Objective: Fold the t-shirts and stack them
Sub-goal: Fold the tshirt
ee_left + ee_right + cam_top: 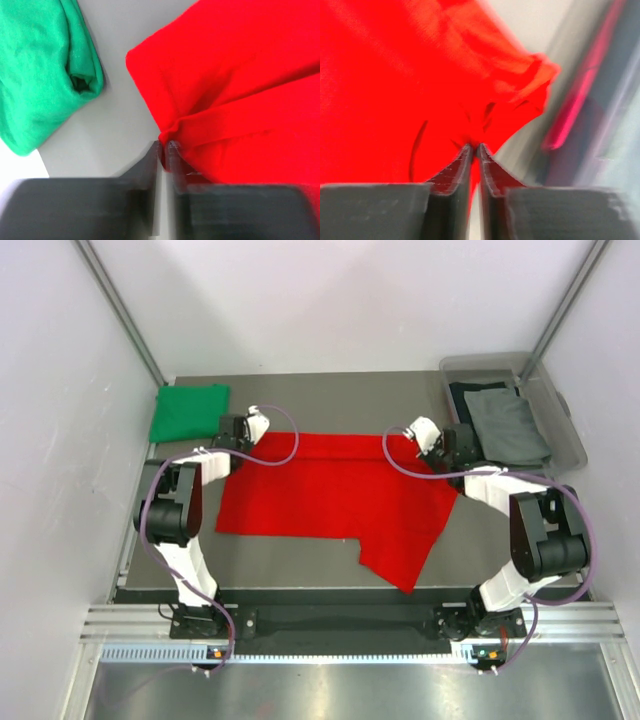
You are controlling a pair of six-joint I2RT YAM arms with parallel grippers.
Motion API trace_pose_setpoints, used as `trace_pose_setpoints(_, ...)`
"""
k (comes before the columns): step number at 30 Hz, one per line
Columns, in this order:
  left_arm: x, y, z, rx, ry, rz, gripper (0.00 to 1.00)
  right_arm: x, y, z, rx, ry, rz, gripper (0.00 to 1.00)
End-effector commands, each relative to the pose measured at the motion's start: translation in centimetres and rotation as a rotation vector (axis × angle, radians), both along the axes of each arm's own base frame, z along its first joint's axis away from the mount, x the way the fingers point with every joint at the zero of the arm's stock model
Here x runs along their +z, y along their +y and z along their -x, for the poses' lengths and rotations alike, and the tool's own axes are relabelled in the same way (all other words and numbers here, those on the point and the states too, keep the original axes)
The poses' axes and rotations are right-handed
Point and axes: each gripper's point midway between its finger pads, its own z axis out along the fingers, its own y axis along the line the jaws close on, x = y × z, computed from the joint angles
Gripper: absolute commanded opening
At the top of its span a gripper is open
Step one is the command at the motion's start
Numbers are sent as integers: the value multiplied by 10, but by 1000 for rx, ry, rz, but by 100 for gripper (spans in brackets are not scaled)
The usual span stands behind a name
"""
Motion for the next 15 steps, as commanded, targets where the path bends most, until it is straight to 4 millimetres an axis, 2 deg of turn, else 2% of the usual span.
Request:
trace_pose_setpoints(1, 26, 7, 14, 37, -19, 27, 29, -9, 13, 33, 136, 129, 9, 17)
trace_pose_setpoints(2, 33, 7, 25, 54, -27, 41, 49, 2, 15, 40, 157, 134, 7, 26)
trace_pose_setpoints(3, 33, 7, 37, 54, -7, 49, 98, 7, 14, 49, 168, 145, 6, 39)
trace_pose_setpoints(4, 38, 6, 45, 50, -14, 60, 98, 3, 8, 66, 163, 182, 13, 40)
trace_pose_setpoints(5, 63, 5, 52, 48, -79, 80, 98, 25, 5, 73, 162, 123, 6, 41)
trace_pose_setpoints(6, 60, 6, 66, 46, -86, 86, 99, 32, 2, 80, 161, 101, 4, 46)
trace_pose_setpoints(7, 65, 3, 73, 32, -101, 103, 99, 31, -3, 88, 162, 84, 13, 52)
trace_pose_setpoints(8, 83, 2, 74, 17, -170, 113, 99, 50, -4, 90, 165, 9, 14, 57)
trace_pose_setpoints(9, 90, 0, 73, 8, -183, 121, 99, 52, -4, 90, 170, -9, 16, 59)
trace_pose_setpoints(10, 90, -7, 72, -19, -170, 144, 99, 62, -3, 83, 162, -34, 9, 59)
trace_pose_setpoints(12, 89, -14, 65, 1, -124, 199, 99, 56, -1, 70, 149, 3, -8, 55)
trace_pose_setpoints(13, 88, -17, 60, 6, -114, 218, 99, 68, 5, 58, 151, -10, -38, 53)
trace_pose_setpoints(14, 91, -23, 49, 8, -106, 257, 99, 55, 8, 50, 149, 37, -48, 51)
trace_pose_setpoints(15, 86, -24, 49, 18, -69, 266, 99, 67, 13, 36, 153, 15, -65, 48)
